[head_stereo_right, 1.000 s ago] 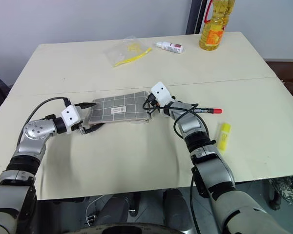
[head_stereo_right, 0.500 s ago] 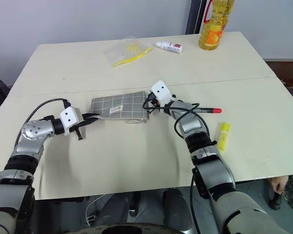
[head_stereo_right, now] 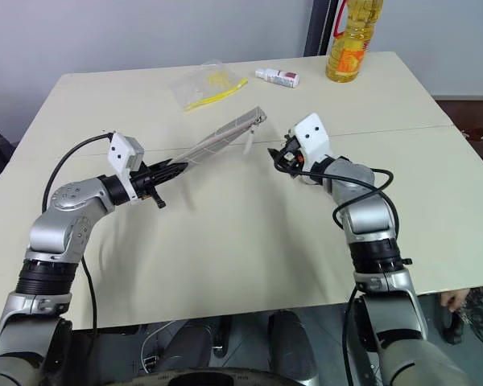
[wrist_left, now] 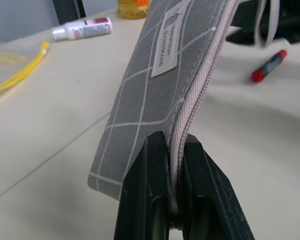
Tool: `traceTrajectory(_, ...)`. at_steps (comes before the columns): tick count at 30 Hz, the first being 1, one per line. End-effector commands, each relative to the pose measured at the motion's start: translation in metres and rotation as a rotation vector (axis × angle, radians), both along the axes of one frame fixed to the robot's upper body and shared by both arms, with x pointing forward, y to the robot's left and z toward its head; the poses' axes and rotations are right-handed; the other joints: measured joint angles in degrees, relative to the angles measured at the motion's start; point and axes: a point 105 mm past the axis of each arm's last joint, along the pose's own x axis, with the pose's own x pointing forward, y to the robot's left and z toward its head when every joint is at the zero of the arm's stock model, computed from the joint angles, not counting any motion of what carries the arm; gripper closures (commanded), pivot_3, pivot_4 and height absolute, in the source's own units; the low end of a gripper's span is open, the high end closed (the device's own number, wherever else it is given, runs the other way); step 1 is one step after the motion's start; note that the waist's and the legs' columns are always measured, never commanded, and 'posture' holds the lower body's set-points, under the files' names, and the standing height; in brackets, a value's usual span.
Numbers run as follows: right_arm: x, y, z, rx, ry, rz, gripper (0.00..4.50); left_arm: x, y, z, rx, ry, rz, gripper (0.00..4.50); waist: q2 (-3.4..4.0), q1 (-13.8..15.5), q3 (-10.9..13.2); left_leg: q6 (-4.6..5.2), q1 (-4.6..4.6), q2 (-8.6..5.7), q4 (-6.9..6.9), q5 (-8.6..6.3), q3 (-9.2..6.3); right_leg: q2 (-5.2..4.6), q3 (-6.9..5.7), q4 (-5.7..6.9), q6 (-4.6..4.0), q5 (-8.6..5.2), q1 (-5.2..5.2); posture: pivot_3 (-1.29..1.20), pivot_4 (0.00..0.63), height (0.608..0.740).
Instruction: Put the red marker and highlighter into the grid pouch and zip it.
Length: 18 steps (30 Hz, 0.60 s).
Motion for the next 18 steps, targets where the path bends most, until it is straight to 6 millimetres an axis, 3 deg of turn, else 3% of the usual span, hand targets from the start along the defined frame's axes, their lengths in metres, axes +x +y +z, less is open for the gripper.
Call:
traceTrajectory(1, -0.012, 0.004, 0.019, 0.007, -0.052, 0.031, 0.04, 0.000, -0.004, 0.009, 0.018, -0.001, 0.029, 4.50, 0.00, 0.1, 0.0, 0.00, 0.00, 0.00, 0.01, 0.00, 0.00, 0.00, 0.00, 0.00, 0.00, 0.00, 0.01, 0.00, 0.150, 0.740)
traceTrajectory(9, -0.020, 0.000, 0.016, 0.014, -0.028, 0.014, 0.04, 0.000, -0.016, -0.004, 0.179, 0.062, 0.009, 4.50, -0.03, 0.4, 0.0, 0.00, -0.01, -0.01, 0.13, -0.01, 0.01, -0.03, 0.00, -0.09, -0.01, 0.00, 0.13, 0.00, 0.150, 0.740)
traceTrajectory(13, -0.015, -0.010, 0.004, -0.051, 0.013, -0.028, 0.04, -0.007, -0.016, -0.015, 0.326, 0.018, -0.034, 4.50, -0.03, 0.4, 0.0, -0.01, -0.01, -0.01, 0.03, -0.01, 0.02, -0.03, 0.00, -0.11, -0.02, -0.01, 0.07, 0.00, 0.150, 0.740)
traceTrajectory(18, -0.005, -0.027, -0.002, -0.082, 0.021, -0.109, 0.04, -0.017, -0.012, -0.028, 0.350, 0.036, -0.051, 4.50, -0.03, 0.5, 0.0, -0.01, -0.02, -0.01, -0.04, -0.01, 0.03, -0.06, 0.00, -0.25, -0.04, -0.01, 0.08, 0.00, 0.150, 0.740)
